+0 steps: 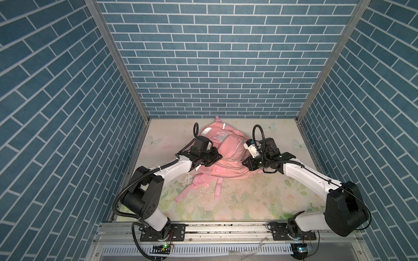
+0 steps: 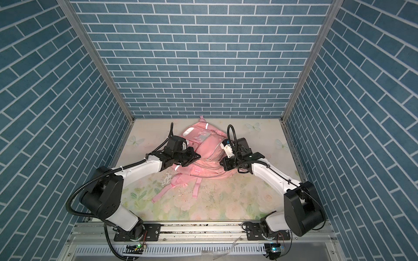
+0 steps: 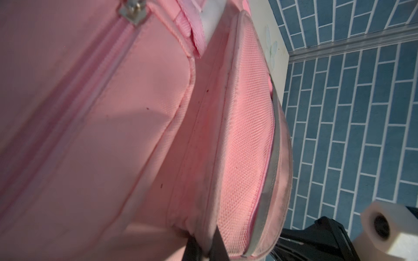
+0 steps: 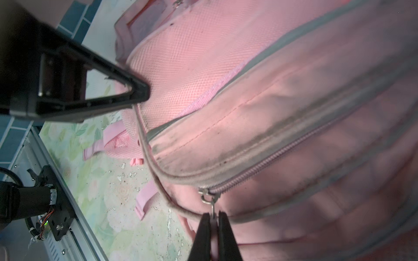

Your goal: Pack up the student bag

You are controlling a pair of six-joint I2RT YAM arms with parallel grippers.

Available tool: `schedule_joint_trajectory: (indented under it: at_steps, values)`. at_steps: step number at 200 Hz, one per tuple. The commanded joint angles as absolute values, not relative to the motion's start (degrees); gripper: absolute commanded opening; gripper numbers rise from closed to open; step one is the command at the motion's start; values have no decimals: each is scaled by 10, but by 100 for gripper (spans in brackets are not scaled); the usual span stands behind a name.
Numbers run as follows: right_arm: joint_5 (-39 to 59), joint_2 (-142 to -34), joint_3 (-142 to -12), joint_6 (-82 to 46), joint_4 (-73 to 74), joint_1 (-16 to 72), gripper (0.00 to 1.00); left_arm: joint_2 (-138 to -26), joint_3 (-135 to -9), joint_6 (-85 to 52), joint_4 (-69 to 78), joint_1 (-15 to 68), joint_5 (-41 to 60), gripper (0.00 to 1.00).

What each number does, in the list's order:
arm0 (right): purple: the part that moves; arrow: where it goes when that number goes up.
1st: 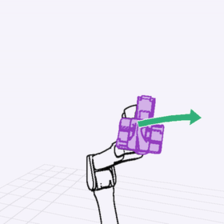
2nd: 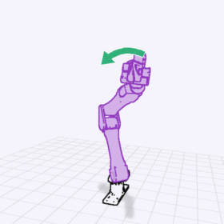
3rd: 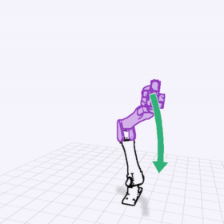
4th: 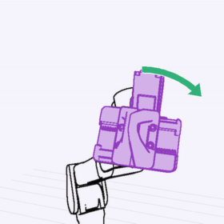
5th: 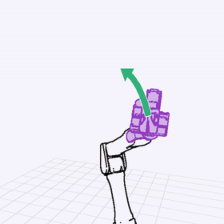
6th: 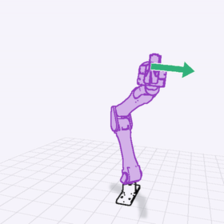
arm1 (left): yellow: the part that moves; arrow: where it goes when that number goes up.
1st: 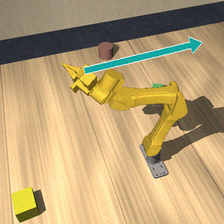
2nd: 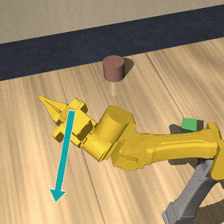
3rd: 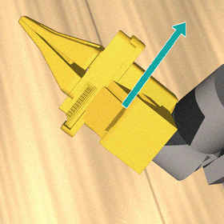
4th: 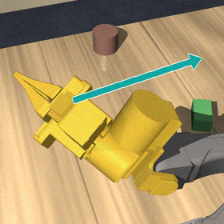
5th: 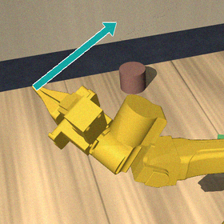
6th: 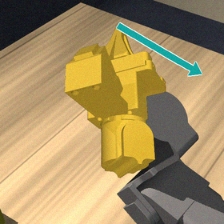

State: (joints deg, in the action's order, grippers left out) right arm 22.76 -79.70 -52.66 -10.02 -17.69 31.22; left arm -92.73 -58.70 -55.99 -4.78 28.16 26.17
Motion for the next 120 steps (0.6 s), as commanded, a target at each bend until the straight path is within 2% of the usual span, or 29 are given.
schedule_joint_trajectory:
  at_steps: [1,28,50,80,97,120]
  values:
    - [187,-774,-520,-119,-191,359,0,-955,-647,-431,-145,205,186,0]
    - [174,-802,-538,-182,-142,410,0,-989,-710,-404,-177,179,199,0]
    - [166,-833,-560,-215,-109,431,0,-985,-715,-434,-191,174,201,26]
    - [164,-864,-587,-214,-120,443,0,-898,-581,-577,-88,188,231,41]
    - [166,-874,-592,-209,-126,446,0,-838,-496,-675,-9,219,210,50]
    - [161,-878,-592,-203,-134,448,0,-791,-431,-773,69,280,161,52]
